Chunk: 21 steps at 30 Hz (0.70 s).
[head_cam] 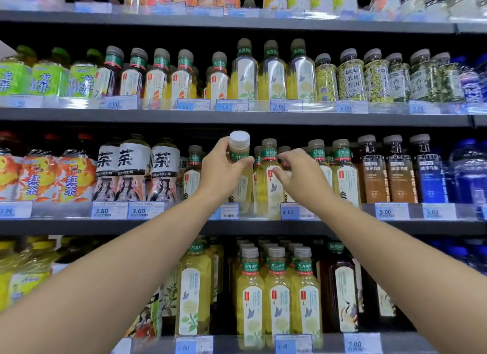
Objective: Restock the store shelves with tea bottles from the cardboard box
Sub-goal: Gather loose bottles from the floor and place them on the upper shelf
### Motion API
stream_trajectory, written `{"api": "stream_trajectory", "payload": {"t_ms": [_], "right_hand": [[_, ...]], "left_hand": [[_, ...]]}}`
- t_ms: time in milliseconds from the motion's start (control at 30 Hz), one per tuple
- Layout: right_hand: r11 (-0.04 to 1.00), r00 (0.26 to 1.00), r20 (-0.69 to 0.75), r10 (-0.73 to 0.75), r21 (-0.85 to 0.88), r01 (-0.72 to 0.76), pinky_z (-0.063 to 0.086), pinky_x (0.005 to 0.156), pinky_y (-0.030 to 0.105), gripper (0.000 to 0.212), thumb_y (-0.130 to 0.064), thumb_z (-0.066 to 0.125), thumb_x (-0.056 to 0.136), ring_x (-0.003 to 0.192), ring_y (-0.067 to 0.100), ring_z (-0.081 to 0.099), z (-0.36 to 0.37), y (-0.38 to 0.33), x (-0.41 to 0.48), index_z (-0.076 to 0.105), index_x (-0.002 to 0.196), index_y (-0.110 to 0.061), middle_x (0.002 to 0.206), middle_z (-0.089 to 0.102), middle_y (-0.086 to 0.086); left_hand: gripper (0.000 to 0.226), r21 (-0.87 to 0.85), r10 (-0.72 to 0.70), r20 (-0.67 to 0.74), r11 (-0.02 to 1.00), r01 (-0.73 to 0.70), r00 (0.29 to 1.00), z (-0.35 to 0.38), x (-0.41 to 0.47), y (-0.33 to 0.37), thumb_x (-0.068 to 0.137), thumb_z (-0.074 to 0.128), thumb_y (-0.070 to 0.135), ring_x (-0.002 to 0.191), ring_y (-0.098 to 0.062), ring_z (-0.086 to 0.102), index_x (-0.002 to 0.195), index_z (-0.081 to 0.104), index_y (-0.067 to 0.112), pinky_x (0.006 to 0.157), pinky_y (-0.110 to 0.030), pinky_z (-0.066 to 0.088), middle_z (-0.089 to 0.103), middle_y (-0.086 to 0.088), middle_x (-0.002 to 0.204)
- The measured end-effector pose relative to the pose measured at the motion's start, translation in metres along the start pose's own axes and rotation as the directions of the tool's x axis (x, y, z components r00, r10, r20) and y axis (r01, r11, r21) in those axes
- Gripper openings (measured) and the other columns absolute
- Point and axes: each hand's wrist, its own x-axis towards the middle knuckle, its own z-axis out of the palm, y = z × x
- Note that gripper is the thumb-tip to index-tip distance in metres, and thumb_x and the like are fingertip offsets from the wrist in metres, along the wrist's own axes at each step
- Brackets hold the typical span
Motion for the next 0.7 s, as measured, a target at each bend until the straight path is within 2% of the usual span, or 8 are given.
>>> {"api": "stream_trajectory", "payload": {"t_ms": [67, 167, 267, 333, 400, 433, 533, 700], "right_hand": [[0.997, 0.995, 0.07, -0.068, 0.05, 0.064, 0.05, 0.097, 0.035, 0.057, -0.044, 0.064, 0.092, 0.109, 0.015, 0.06, -0.019, -0.004, -0.005, 0.051, 0.14, -0.017, 0.127, 0.061, 0.001], [0.984, 0.981, 0.159, -0.109, 0.16, 0.083, 0.051, 0.094, 0.032, 0.067, -0.051, 0.071, 0.083, 0.104, 0.007, 0.059, -0.039, -0.022, -0.013, 0.048, 0.141, -0.025, 0.122, 0.063, -0.008], [0.942, 0.991, 0.118, -0.069, 0.336, 0.025, 0.05, 0.082, 0.026, 0.07, -0.05, 0.079, 0.075, 0.101, 0.007, 0.06, -0.064, -0.038, -0.015, 0.046, 0.134, -0.033, 0.115, 0.063, -0.013], [0.923, 0.996, 0.093, -0.006, 0.383, -0.03, 0.047, 0.075, 0.027, 0.067, -0.046, 0.083, 0.071, 0.099, 0.009, 0.058, -0.081, -0.041, -0.014, 0.047, 0.126, -0.031, 0.112, 0.061, -0.011], [0.926, 0.996, 0.086, 0.033, 0.373, -0.063, 0.05, 0.077, 0.031, 0.065, -0.043, 0.086, 0.069, 0.098, 0.012, 0.059, -0.091, -0.036, -0.012, 0.048, 0.12, -0.028, 0.11, 0.062, -0.008], [0.929, 0.995, 0.082, 0.052, 0.361, -0.078, 0.051, 0.078, 0.033, 0.066, -0.042, 0.087, 0.069, 0.099, 0.013, 0.06, -0.094, -0.031, -0.012, 0.048, 0.119, -0.028, 0.11, 0.062, -0.007], [0.93, 0.994, 0.04, 0.103, 0.351, -0.111, 0.048, 0.081, 0.029, 0.067, -0.036, 0.087, 0.071, 0.101, 0.013, 0.059, -0.092, -0.014, -0.02, 0.046, 0.124, -0.027, 0.113, 0.062, -0.008], [0.922, 0.988, 0.017, 0.156, 0.356, -0.152, 0.039, 0.082, 0.026, 0.064, -0.028, 0.085, 0.076, 0.1, 0.011, 0.054, -0.07, 0.014, -0.025, 0.045, 0.126, -0.026, 0.111, 0.058, -0.009]], "left_hand": [[0.051, -0.003, 0.044, -0.006, 0.999, -0.044, 0.999, -0.001, -0.004, 0.021, 0.087, 0.078, 0.03, 0.099, -0.007, 0.056, 0.133, 0.056, 0.022, 0.073, -0.009, 0.037, 0.063, 0.012, 0.11], [0.049, -0.031, 0.096, -0.003, 0.995, -0.096, 0.995, -0.005, -0.008, 0.056, 0.086, 0.079, 0.03, 0.092, 0.0, 0.059, 0.129, 0.058, 0.023, 0.075, -0.01, 0.04, 0.064, 0.013, 0.108], [0.04, -0.087, 0.134, 0.001, 0.987, -0.133, 0.991, -0.005, -0.01, 0.088, 0.086, 0.078, 0.029, 0.086, 0.01, 0.058, 0.122, 0.061, 0.022, 0.065, -0.004, 0.041, 0.067, 0.014, 0.1], [0.038, -0.128, 0.152, 0.032, 0.981, -0.147, 0.988, -0.004, -0.009, 0.108, 0.086, 0.078, 0.029, 0.086, 0.014, 0.058, 0.12, 0.063, 0.022, 0.066, -0.001, 0.041, 0.067, 0.016, 0.099], [0.04, -0.127, 0.161, 0.122, 0.981, -0.146, 0.979, -0.002, -0.005, 0.117, 0.086, 0.079, 0.033, 0.098, 0.011, 0.058, 0.122, 0.063, 0.026, 0.075, -0.004, 0.042, 0.067, 0.016, 0.108], [0.043, -0.126, 0.153, 0.172, 0.983, -0.132, 0.973, 0.0, -0.001, 0.114, 0.085, 0.079, 0.037, 0.106, 0.005, 0.059, 0.124, 0.063, 0.028, 0.085, -0.011, 0.046, 0.067, 0.015, 0.115], [0.053, -0.109, 0.032, 0.275, 0.994, -0.002, 0.961, 0.007, -0.005, 0.088, 0.086, 0.075, 0.048, 0.117, -0.005, 0.06, 0.133, 0.06, 0.03, 0.101, -0.035, 0.051, 0.066, 0.012, 0.125], [0.065, 0.166, -0.273, 0.263, 0.958, 0.235, 0.925, 0.023, -0.021, 0.017, 0.092, 0.069, 0.044, 0.122, -0.019, 0.057, 0.147, 0.047, 0.016, 0.097, -0.033, 0.048, 0.059, -0.001, 0.138]]}}
